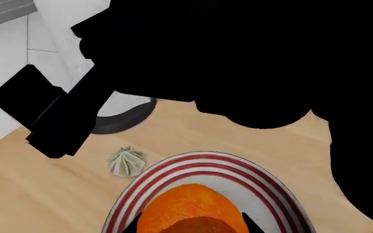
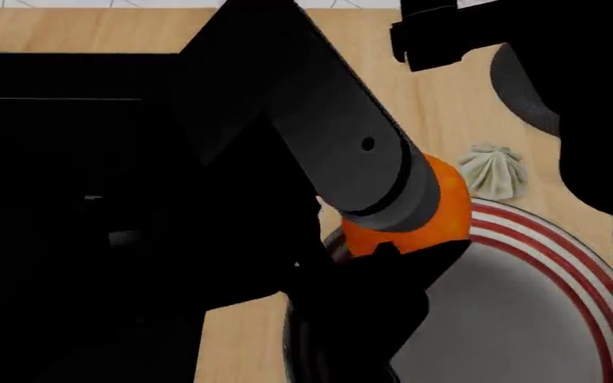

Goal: Pick the tangerine from the sink and place it on the plate located on the counter

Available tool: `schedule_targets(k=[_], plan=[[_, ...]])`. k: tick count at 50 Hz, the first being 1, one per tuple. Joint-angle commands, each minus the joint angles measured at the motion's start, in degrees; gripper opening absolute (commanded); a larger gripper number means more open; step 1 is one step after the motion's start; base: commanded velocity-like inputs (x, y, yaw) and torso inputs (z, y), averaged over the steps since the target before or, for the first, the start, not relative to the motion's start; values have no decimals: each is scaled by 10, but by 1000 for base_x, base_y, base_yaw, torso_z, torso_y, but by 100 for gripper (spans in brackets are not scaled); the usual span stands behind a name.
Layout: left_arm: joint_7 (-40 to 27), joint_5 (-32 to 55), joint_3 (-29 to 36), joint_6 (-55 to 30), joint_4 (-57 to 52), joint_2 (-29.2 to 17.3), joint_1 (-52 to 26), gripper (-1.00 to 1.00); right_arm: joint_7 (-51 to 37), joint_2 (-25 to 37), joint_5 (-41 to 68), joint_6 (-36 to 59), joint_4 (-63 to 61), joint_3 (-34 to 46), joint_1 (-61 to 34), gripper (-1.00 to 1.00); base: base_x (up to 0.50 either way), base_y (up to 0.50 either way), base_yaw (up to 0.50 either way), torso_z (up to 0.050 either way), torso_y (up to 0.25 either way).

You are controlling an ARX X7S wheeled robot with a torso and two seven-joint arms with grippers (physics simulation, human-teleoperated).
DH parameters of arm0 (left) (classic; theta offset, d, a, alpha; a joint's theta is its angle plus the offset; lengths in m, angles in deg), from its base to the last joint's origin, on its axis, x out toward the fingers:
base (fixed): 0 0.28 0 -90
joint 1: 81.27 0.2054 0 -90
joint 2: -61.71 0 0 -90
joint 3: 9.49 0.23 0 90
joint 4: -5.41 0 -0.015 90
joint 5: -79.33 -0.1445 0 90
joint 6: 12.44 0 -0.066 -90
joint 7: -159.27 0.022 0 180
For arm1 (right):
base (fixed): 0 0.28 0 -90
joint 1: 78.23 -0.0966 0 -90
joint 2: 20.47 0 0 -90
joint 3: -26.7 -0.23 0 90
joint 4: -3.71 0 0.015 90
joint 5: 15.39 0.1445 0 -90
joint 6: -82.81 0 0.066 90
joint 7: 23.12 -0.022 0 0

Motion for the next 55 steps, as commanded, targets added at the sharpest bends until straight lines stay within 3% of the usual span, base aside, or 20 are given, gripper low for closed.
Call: schedule_targets(k=[1, 55], plan=[[87, -71, 13, 17, 48, 12, 9, -100, -3, 9, 8, 3, -7, -11, 3, 100, 0, 0, 0, 0, 0], [189, -199, 136, 104, 68, 56, 65, -100, -57, 58, 86, 85, -69, -94, -6, 100, 0, 0, 0, 0, 0]])
